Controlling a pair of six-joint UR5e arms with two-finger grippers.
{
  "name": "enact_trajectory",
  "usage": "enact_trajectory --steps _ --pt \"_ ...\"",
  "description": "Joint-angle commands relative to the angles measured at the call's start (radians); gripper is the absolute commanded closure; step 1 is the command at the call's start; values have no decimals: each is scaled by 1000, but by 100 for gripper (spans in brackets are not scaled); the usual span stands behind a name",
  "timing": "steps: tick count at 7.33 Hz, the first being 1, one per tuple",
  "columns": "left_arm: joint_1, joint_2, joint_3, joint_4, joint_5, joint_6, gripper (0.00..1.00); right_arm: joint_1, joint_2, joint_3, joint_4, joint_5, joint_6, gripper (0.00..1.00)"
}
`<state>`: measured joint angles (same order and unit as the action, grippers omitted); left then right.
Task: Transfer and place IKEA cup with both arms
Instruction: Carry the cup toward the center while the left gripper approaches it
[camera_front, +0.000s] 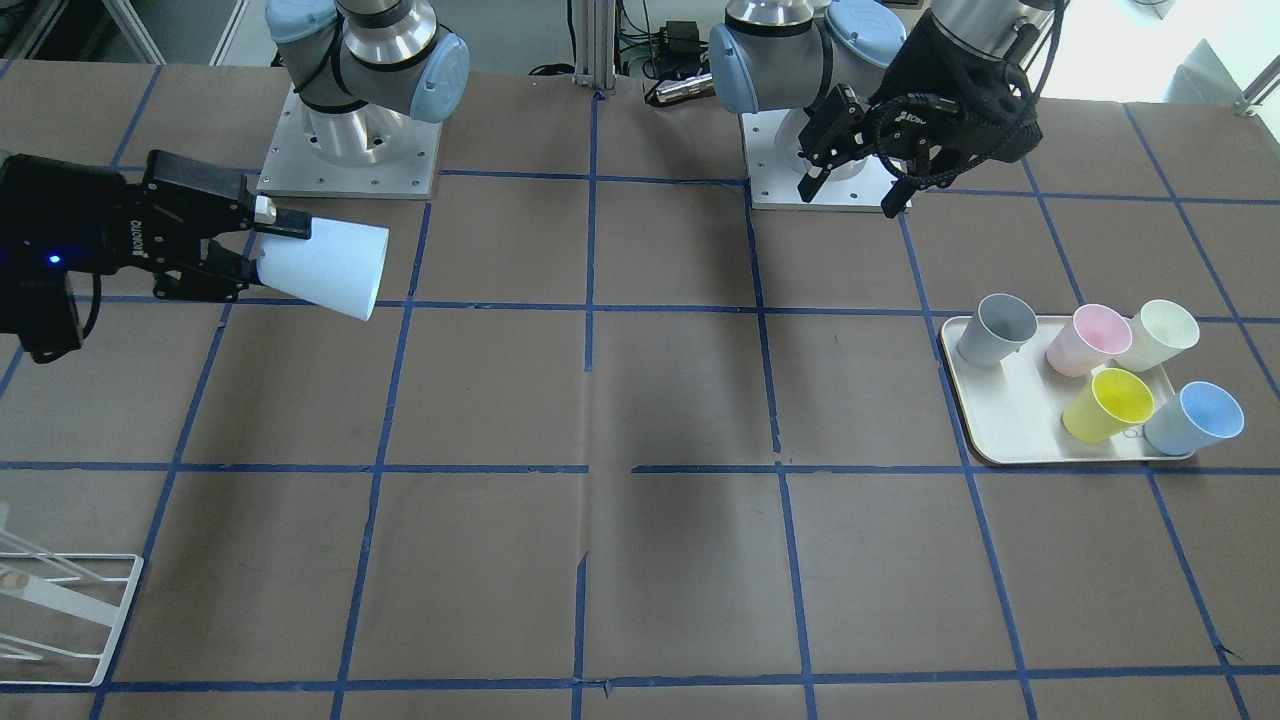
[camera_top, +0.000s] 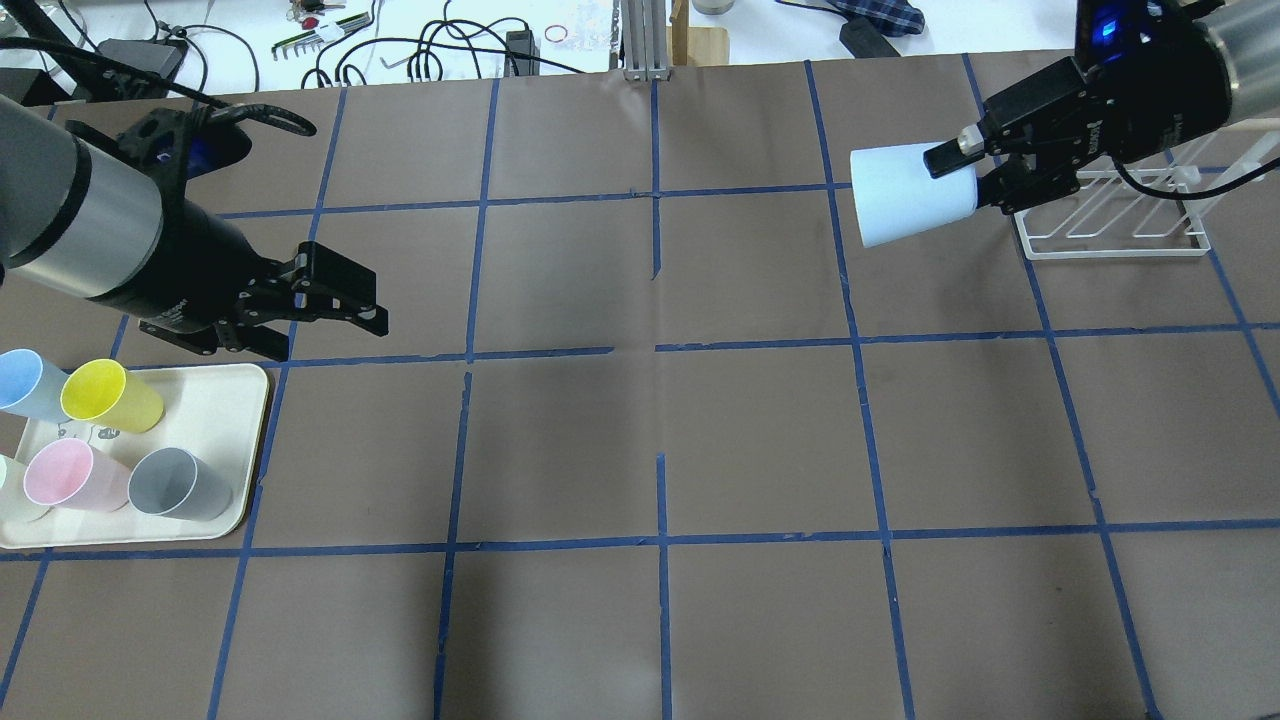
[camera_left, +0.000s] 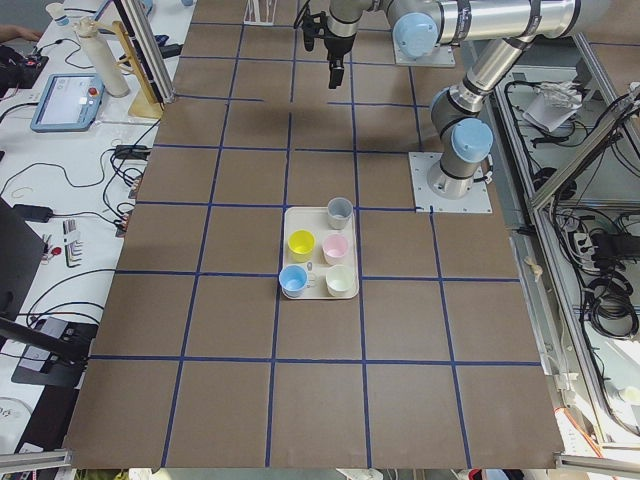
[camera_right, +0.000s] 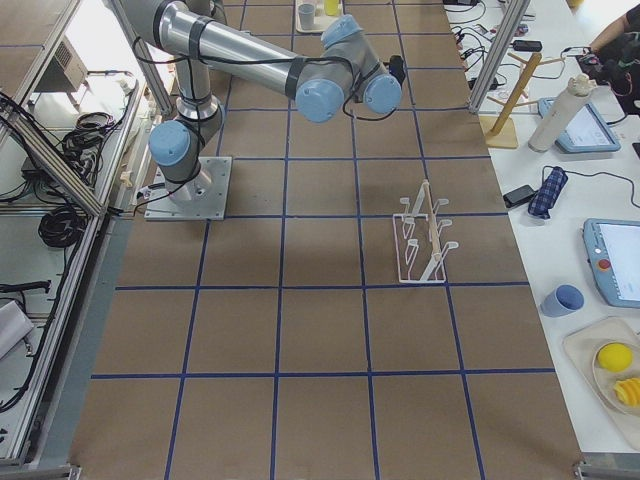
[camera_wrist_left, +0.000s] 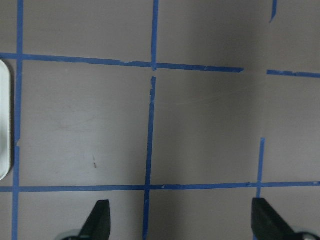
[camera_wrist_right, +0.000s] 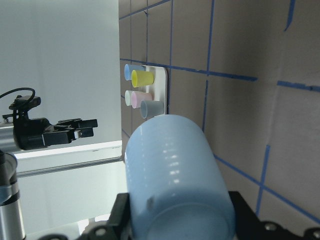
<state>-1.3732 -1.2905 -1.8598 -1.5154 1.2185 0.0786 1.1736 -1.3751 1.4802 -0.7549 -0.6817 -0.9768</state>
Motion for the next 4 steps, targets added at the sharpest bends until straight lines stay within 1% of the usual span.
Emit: enact_trajectory --steps 1,2,3,4 --pt "83 -12 40 -110 -280 -10 0 64 -1 0 228 97 -11 56" --pt "117 -18 50 -165 -425 -14 0 121 -1 -1 255 149 -14 56" --pt "131 -23 33 -183 -574 -49 0 168 -4 -1 267 204 -14 56" --pt "120 -23 30 -186 -688 -93 0 210 -10 0 270 243 -14 56"
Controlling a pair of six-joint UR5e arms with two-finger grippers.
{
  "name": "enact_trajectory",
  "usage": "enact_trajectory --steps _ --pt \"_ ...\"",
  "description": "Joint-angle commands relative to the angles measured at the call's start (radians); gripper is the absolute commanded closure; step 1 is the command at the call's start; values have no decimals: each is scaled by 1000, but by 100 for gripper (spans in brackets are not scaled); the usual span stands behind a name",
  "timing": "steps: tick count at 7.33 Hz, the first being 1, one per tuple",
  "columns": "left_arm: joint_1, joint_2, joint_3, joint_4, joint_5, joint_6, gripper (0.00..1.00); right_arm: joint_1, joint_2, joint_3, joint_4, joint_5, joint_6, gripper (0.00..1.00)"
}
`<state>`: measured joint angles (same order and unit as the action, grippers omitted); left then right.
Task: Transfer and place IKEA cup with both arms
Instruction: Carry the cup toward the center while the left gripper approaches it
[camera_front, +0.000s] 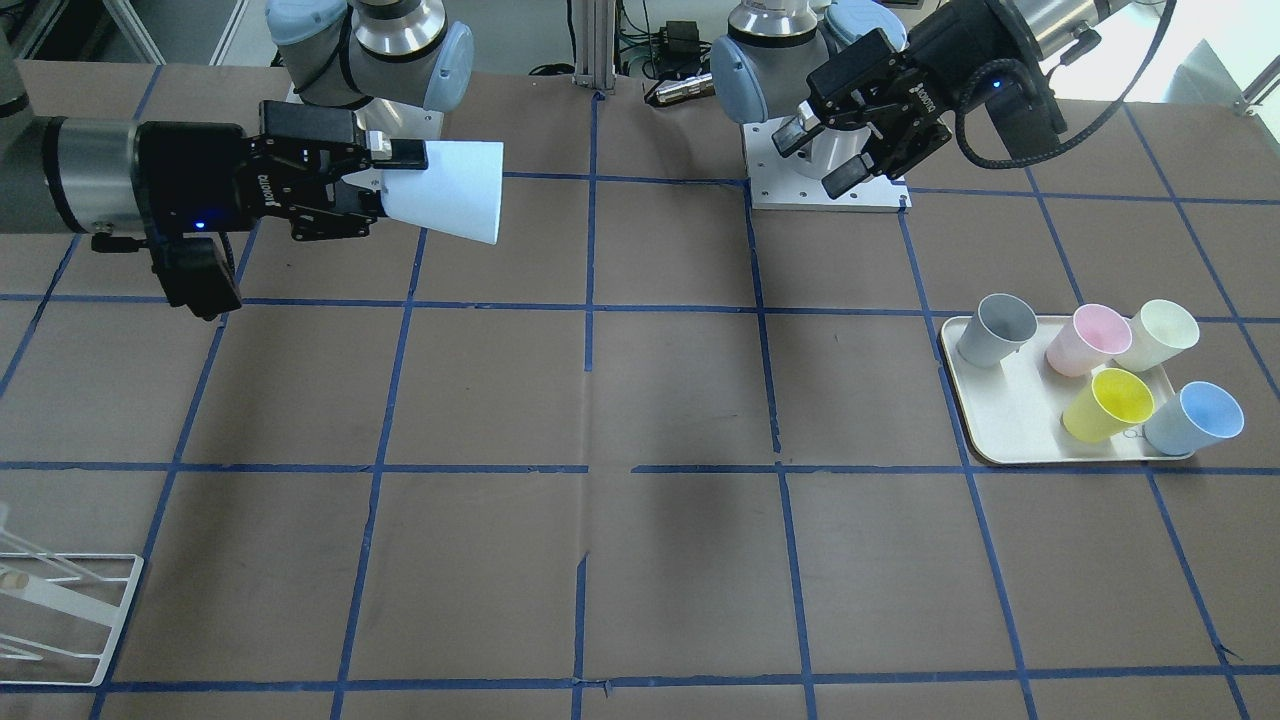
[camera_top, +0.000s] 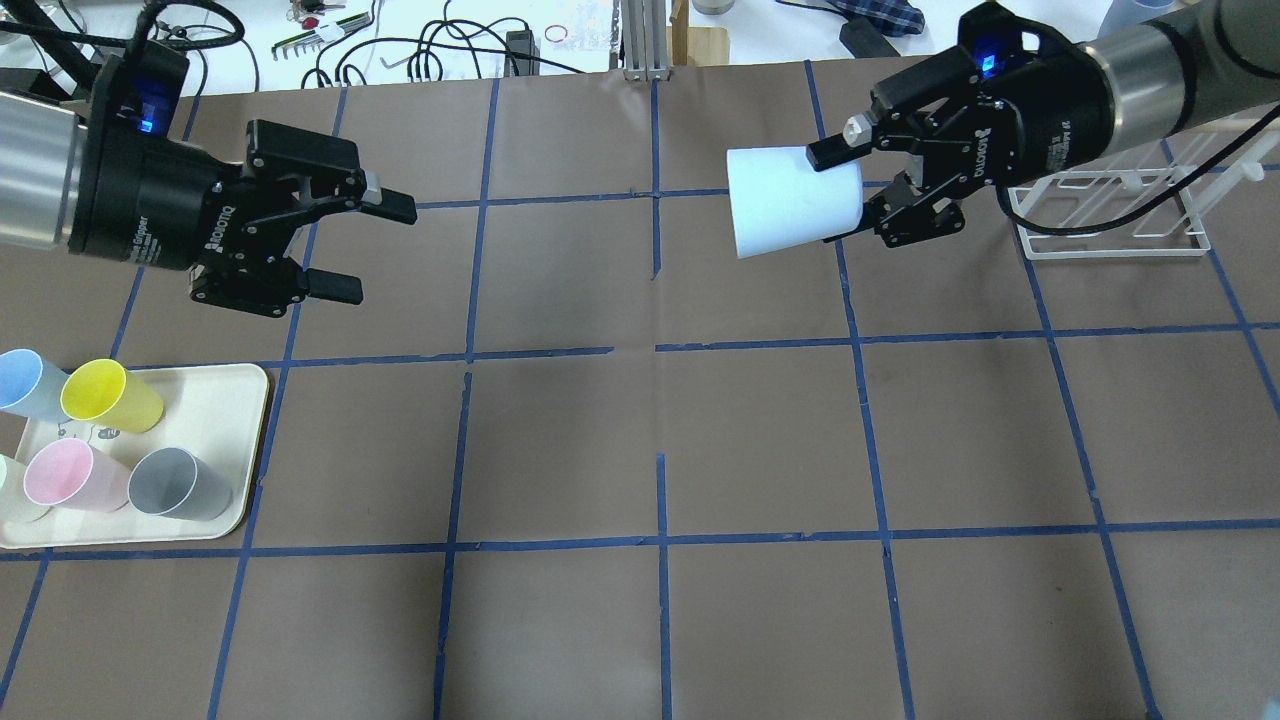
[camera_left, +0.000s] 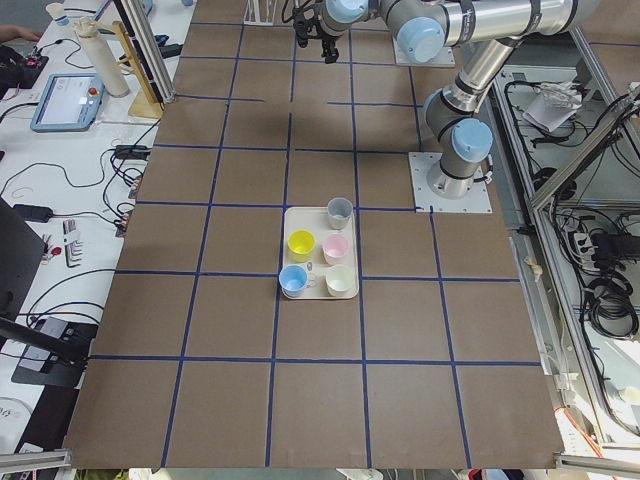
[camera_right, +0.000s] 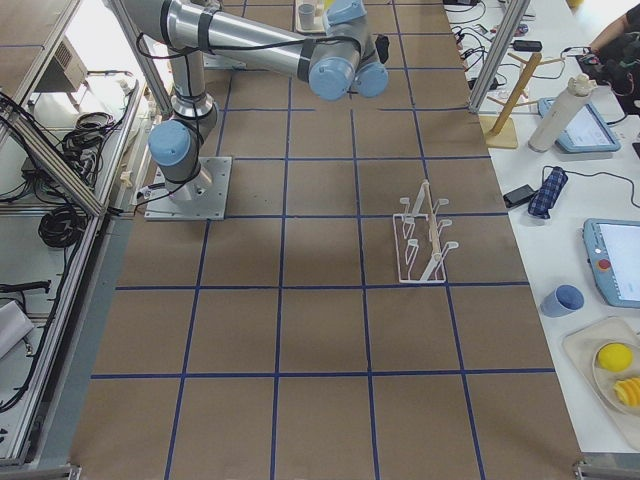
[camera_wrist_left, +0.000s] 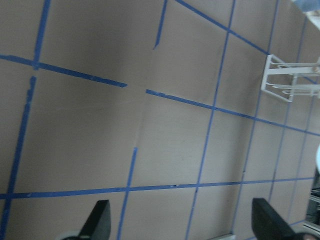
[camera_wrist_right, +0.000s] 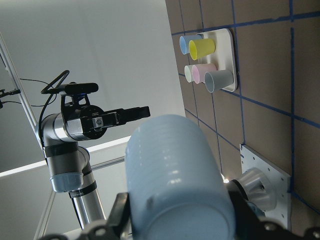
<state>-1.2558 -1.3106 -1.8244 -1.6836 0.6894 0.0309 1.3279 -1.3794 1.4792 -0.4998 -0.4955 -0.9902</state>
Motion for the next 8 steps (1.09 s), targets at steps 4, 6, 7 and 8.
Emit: enact_trajectory --steps 4,6,7,8 --pt "-13 8 -145 -27 -514 -57 0 175 -49 1 49 236 1 56" --pt "-14 25 -139 -27 -534 -115 0 178 -70 3 47 242 2 55" --pt "-14 31 -139 -21 -566 -115 0 178 -72 6 47 242 2 55" --pt "-19 33 -135 -7 -586 -102 0 180 -72 6 47 256 4 54"
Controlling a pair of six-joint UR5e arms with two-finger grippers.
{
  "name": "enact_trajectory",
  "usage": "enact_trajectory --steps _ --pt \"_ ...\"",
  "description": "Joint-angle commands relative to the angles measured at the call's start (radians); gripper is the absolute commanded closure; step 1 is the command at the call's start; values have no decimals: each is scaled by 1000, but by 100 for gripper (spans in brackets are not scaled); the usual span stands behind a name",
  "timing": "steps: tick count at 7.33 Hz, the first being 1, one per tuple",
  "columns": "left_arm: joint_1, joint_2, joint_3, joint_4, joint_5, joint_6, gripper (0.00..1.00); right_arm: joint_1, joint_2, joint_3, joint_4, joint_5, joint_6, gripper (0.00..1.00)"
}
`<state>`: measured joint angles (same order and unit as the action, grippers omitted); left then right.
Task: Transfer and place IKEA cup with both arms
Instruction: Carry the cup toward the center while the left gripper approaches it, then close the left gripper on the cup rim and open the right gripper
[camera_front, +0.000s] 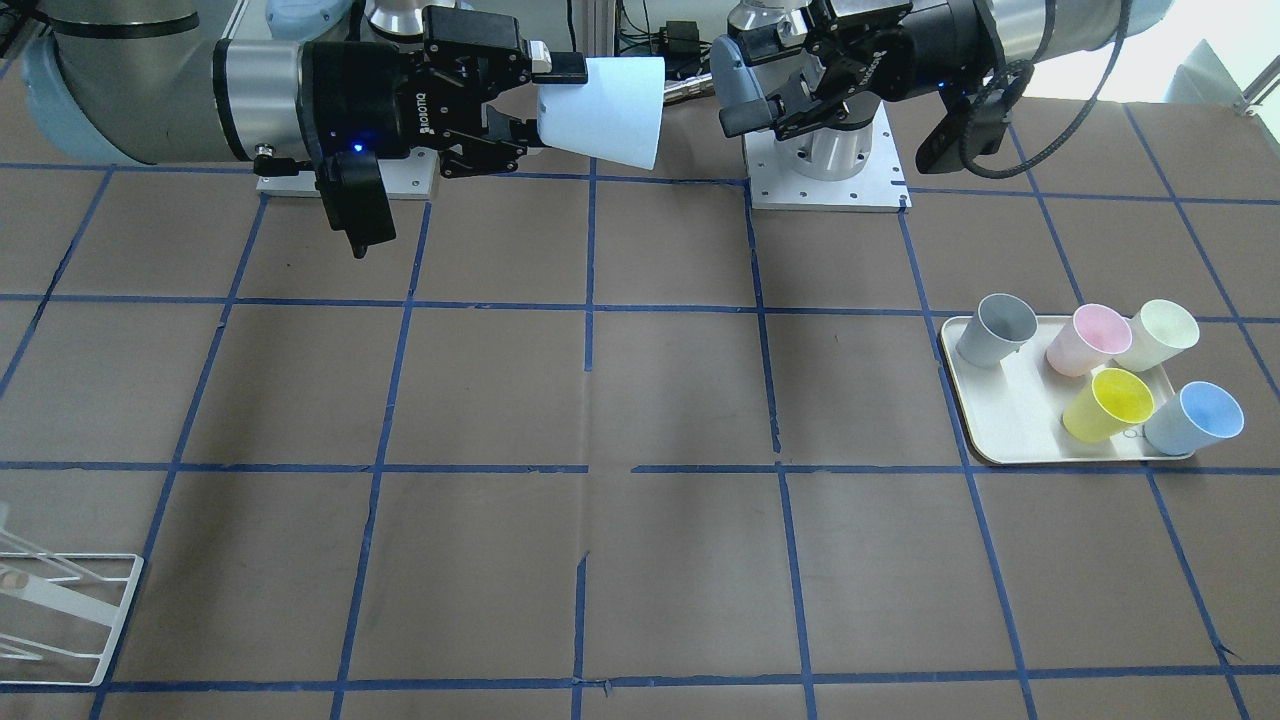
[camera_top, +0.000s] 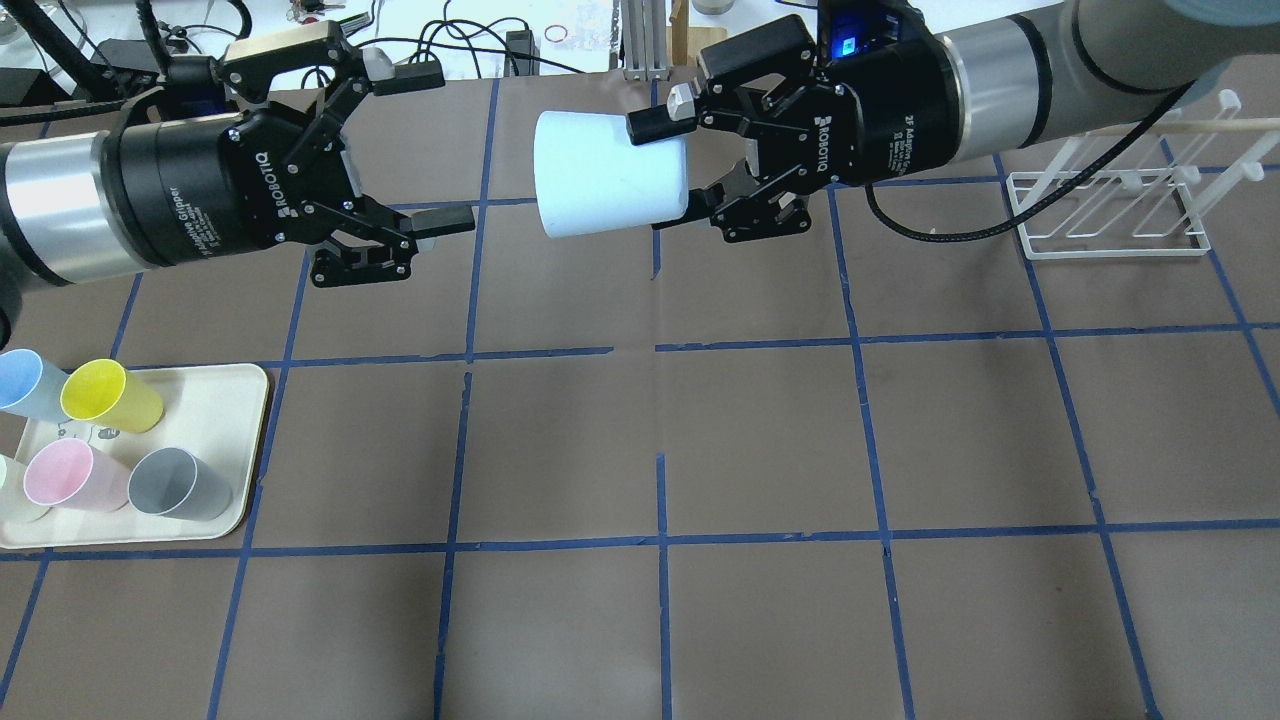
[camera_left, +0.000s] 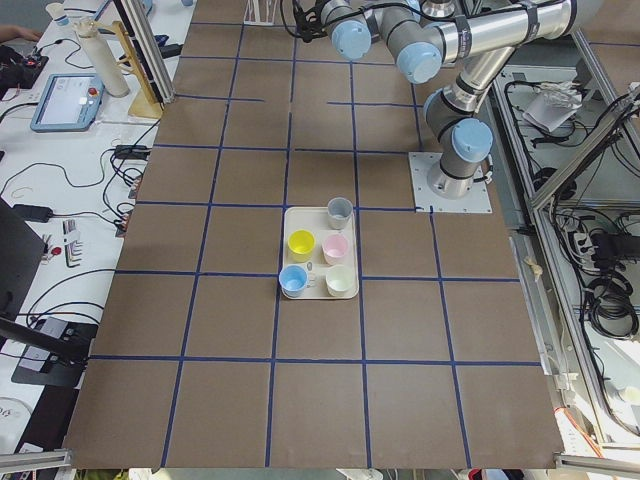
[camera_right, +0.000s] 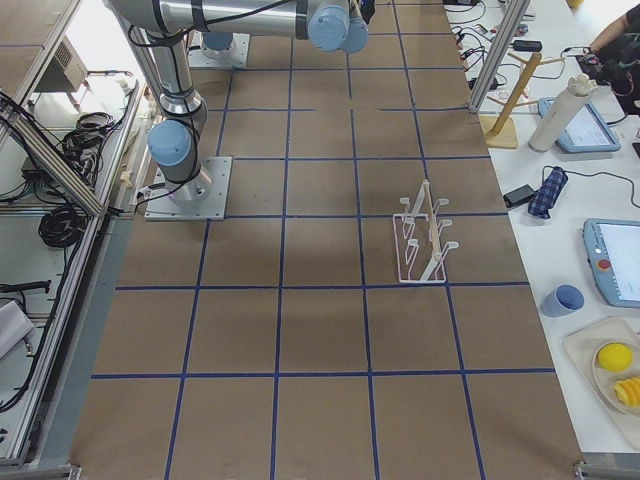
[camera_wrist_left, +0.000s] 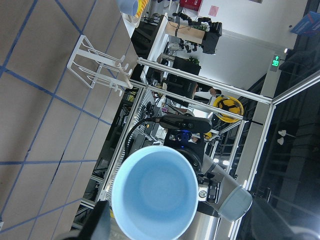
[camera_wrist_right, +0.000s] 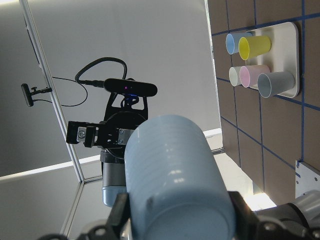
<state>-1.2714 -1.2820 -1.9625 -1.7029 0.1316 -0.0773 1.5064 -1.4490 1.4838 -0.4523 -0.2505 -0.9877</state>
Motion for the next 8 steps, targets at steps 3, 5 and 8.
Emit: enact_trajectory --steps 3,5,8 --pt "-94 -29 -7 198 -29 10 1 35 -1 1 -5 30 1 54" --pt "-97 -30 -7 201 -29 7 1 43 -1 3 -2 45 0 54" --pt "-100 -30 -10 198 -29 -1 52 43 1 3 -3 45 -2 52"
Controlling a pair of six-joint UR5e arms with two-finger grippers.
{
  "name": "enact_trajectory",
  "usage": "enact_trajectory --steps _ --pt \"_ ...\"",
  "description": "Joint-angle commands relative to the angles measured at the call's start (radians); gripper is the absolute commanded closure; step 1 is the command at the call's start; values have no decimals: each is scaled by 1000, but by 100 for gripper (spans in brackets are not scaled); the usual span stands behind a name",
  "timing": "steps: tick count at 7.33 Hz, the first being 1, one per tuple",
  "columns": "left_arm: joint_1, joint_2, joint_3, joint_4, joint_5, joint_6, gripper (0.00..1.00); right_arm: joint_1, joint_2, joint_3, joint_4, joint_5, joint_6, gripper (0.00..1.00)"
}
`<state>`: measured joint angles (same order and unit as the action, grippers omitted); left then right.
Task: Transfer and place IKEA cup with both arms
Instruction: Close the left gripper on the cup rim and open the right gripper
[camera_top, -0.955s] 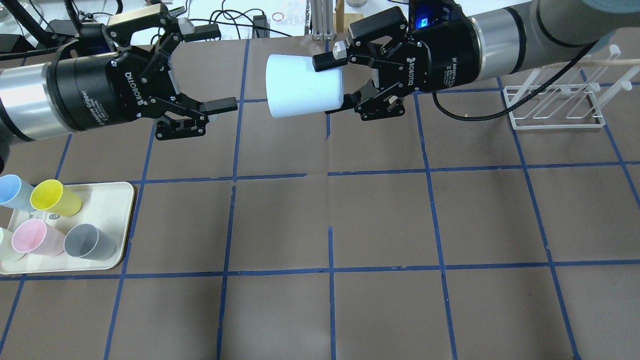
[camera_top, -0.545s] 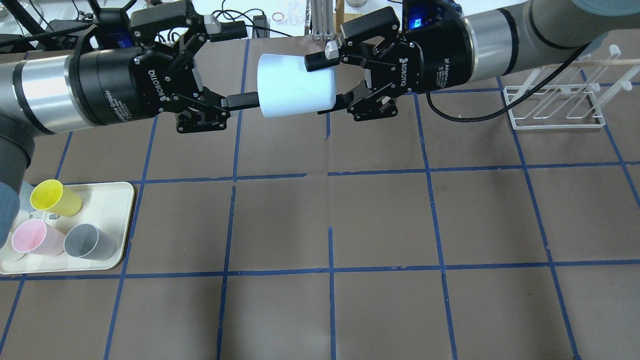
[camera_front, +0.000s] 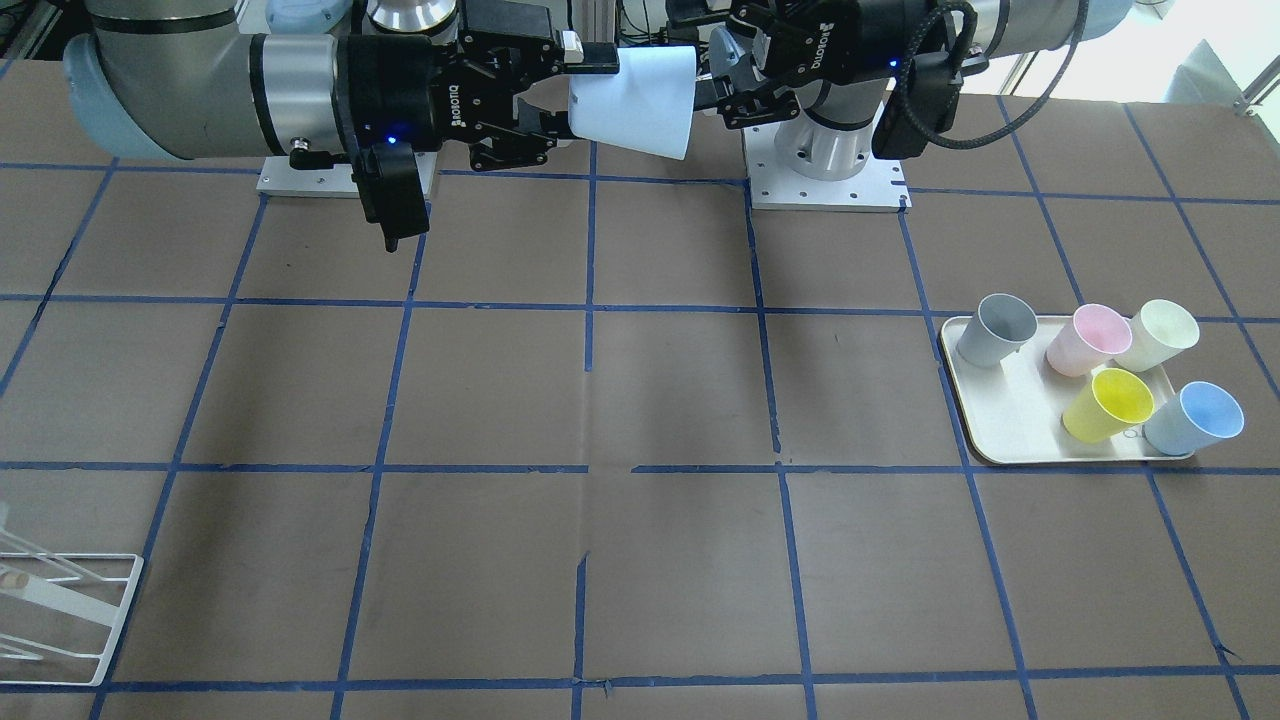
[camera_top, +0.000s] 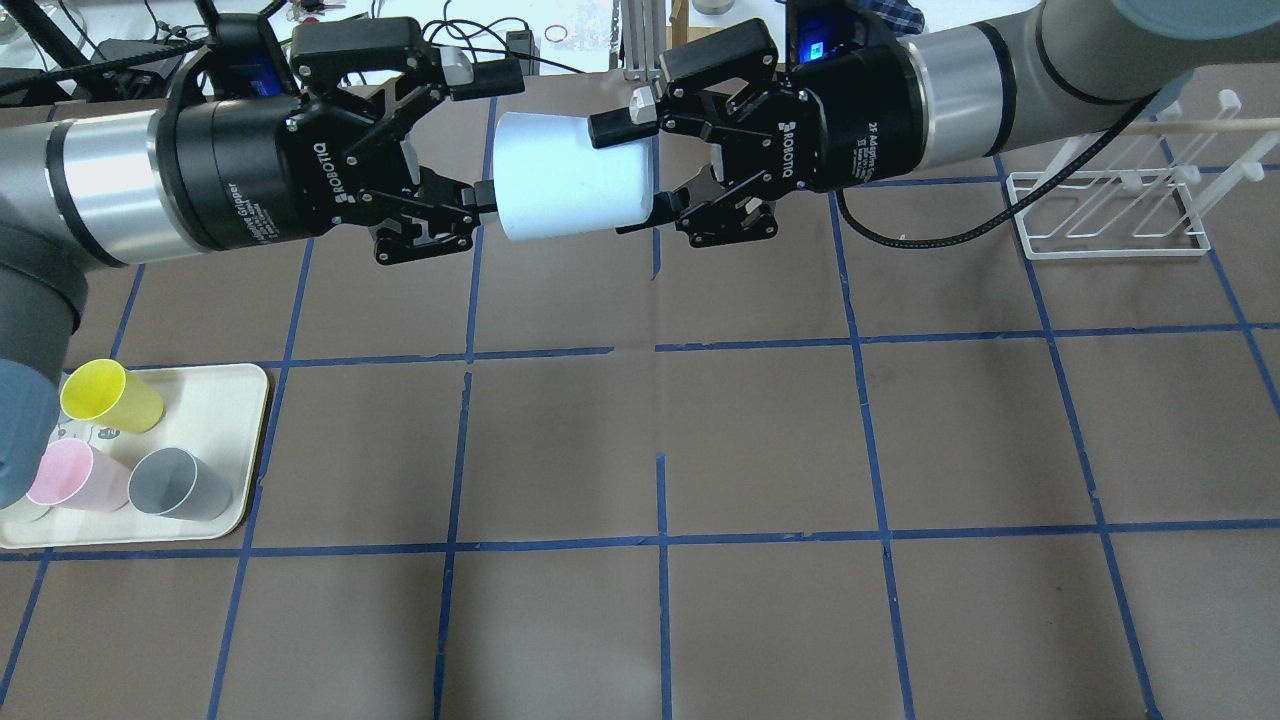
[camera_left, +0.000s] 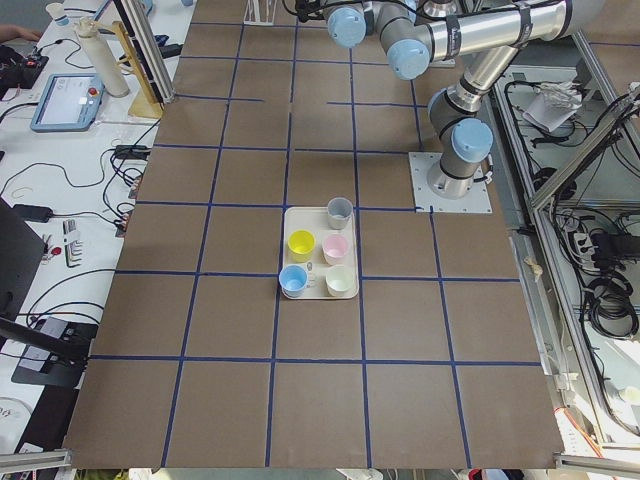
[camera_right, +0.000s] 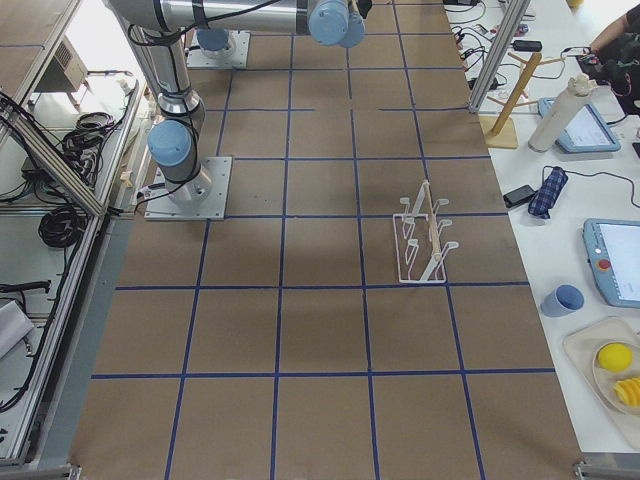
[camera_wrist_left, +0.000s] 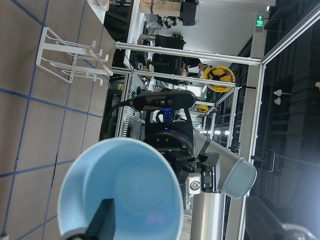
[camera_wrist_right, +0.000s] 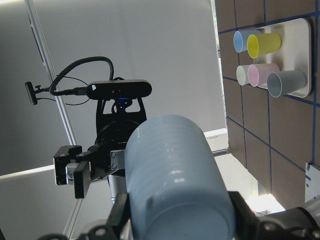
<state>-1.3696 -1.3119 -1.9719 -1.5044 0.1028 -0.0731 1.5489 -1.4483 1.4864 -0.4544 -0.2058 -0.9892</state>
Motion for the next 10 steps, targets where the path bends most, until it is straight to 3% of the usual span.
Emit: enact_trajectory --steps 1,5,6,7,8,10 --pt "-3 2 -1 0 0 -7 63 0 0 0 0 0 0 52" --pt "-3 11 -1 0 2 -33 99 0 0 0 -1 0 1 47" --pt "-5 13 -1 0 2 -34 100 0 0 0 -1 0 1 46" --pt "-6 13 1 0 2 -63 100 0 -1 0 -1 0 3 37" --pt "-6 17 1 0 2 -79 100 0 -1 0 0 2 10 0" --pt "-8 19 1 -2 0 -89 100 -1 5 -3 -7 -6 6 0"
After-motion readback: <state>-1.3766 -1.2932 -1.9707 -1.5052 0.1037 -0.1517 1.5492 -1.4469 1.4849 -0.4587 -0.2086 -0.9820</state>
